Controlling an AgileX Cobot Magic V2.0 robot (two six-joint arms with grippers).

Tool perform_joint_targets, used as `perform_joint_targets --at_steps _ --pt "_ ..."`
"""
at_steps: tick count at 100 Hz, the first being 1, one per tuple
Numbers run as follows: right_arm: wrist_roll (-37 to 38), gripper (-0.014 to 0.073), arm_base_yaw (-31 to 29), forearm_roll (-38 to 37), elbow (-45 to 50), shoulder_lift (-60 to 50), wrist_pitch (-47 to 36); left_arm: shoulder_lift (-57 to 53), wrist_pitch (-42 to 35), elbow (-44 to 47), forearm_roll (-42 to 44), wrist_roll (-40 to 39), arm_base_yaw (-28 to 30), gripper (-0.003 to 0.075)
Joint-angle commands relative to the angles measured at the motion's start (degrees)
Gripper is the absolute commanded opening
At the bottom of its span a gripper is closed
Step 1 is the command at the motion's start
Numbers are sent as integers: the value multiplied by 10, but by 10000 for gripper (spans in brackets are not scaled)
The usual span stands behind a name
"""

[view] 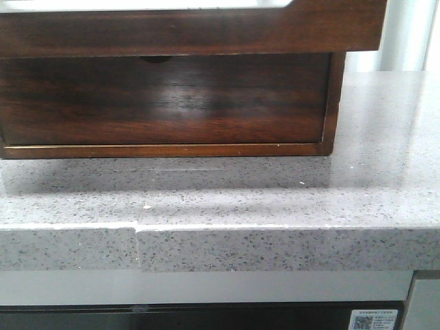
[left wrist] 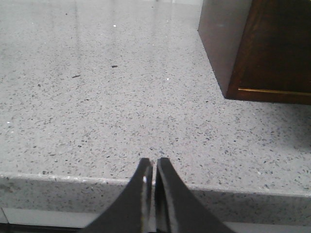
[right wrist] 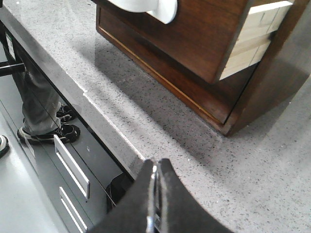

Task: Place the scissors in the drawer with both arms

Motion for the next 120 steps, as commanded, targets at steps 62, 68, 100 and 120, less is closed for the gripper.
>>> perform_joint_targets --at_steps 62,68,100,120 --pt "-2 -61 1 -67 -14 4 -80 -16 -34 13 -6 0 1 -22" --pt "-2 -61 -1 -84 -14 4 -124 -16 -34 13 -6 0 1 -22" --pt "-2 -61 -140 -75 43 4 -462 -16 -34 13 -6 0 1 -22" --pt "-2 -61 -240 12 127 4 -655 -16 -34 13 -6 0 1 -22"
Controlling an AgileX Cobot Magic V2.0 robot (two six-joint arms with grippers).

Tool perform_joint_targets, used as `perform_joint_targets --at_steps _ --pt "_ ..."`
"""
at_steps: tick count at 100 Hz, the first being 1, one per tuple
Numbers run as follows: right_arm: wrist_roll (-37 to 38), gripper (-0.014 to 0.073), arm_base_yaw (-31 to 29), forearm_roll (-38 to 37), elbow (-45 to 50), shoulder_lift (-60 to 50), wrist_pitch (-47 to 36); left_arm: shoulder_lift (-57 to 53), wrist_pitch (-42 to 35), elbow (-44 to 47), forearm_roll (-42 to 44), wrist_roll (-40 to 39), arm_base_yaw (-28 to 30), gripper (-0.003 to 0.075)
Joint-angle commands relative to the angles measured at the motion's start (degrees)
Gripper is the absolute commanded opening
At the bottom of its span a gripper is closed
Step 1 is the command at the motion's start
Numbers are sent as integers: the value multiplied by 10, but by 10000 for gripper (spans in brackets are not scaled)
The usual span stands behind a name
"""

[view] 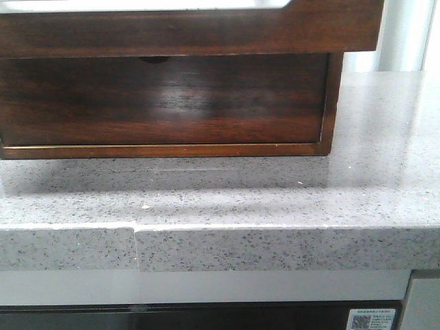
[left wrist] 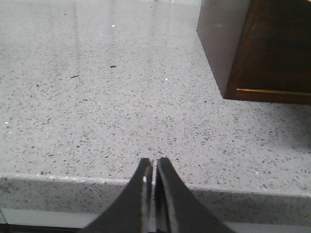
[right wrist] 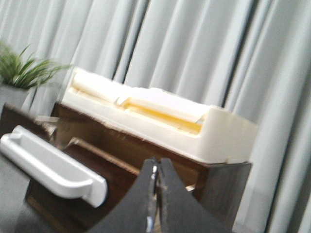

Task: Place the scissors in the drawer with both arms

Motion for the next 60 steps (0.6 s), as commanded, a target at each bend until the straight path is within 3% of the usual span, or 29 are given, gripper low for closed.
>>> perform_joint_targets --at_steps 1,20,46,60 --pt "-1 -61 -38 46 14 4 -121 -16 -34 13 -6 0 1 -22" --pt "11 -61 -118 108 54 4 -143 -16 -34 13 -6 0 1 -22" --pt "69 -61 -221 119 117 3 -139 -16 -34 13 -6 0 1 -22" --pt "76 -61 -239 121 117 -8 -25 -16 -34 13 -6 0 1 -22"
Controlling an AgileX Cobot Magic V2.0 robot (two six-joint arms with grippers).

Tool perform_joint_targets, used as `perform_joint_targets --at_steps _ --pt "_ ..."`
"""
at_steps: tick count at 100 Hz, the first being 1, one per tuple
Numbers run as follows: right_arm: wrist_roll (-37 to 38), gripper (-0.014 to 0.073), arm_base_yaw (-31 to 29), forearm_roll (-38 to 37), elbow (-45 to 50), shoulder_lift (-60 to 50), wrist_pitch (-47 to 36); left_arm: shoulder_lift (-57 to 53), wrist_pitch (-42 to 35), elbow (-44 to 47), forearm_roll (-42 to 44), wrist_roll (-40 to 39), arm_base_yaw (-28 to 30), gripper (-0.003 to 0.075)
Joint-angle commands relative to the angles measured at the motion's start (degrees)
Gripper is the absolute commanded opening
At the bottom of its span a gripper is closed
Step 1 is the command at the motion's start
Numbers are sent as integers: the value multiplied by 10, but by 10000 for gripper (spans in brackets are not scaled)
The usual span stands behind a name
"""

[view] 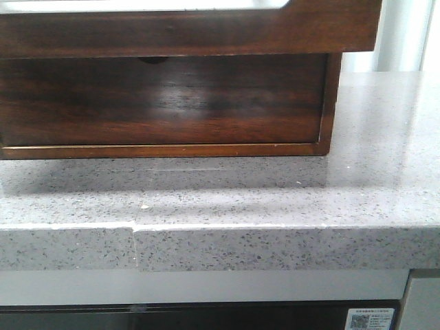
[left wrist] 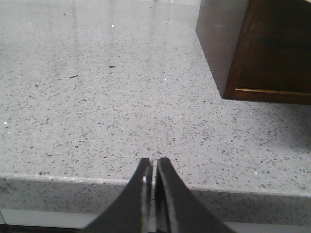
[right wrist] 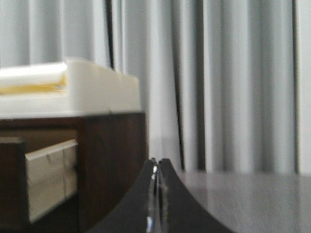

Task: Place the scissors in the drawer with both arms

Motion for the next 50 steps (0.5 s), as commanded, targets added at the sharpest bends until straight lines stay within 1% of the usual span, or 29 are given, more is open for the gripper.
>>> perform_joint_targets --at_steps 1,21,35,50 --pt "7 -61 -13 4 16 -2 30 -16 -35 13 -6 0 1 -22" --pt "28 -61 -38 4 16 -23 156 -16 -35 13 -6 0 1 -22" --pt "28 -61 -55 -52 16 -49 264 -16 -35 13 -6 0 1 -22" --pt "26 -61 -58 -65 16 -98 396 -16 -35 13 -6 0 1 -22"
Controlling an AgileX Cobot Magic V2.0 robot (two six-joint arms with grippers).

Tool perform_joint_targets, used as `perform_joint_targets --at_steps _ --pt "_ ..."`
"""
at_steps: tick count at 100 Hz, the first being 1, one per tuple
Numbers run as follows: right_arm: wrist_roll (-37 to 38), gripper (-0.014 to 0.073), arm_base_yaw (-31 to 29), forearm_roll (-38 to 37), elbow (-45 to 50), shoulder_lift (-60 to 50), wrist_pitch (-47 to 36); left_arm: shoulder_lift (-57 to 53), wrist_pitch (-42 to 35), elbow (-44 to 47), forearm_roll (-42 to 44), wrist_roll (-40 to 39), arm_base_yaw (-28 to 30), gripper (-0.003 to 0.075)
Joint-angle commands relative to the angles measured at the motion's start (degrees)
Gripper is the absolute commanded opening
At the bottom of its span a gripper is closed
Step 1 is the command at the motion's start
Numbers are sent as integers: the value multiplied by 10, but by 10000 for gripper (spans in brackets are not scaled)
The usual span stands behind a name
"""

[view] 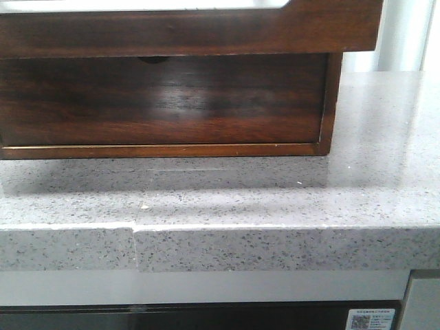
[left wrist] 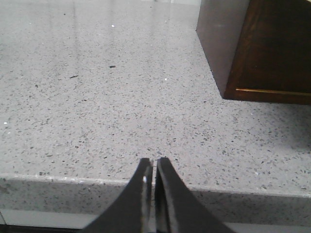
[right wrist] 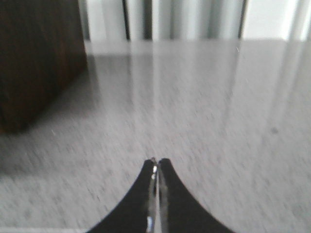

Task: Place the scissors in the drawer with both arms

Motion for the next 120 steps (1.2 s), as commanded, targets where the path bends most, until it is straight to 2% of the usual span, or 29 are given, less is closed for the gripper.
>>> perform_joint_targets --at_steps 1,16,31,48,120 --pt "-1 -61 -5 -16 16 -20 35 -16 -35 13 -6 0 1 -22" --pt "-8 -61 -7 -16 16 -47 100 -16 -35 13 -6 0 1 -22" --pt "-19 -61 -7 -10 16 -47 99 -16 -35 13 -6 0 1 -22" --pt "-75 -61 -7 42 16 -47 100 -16 -35 13 -6 0 1 -22" --pt "-75 -61 -7 46 16 -59 107 -16 -35 13 -6 0 1 -22"
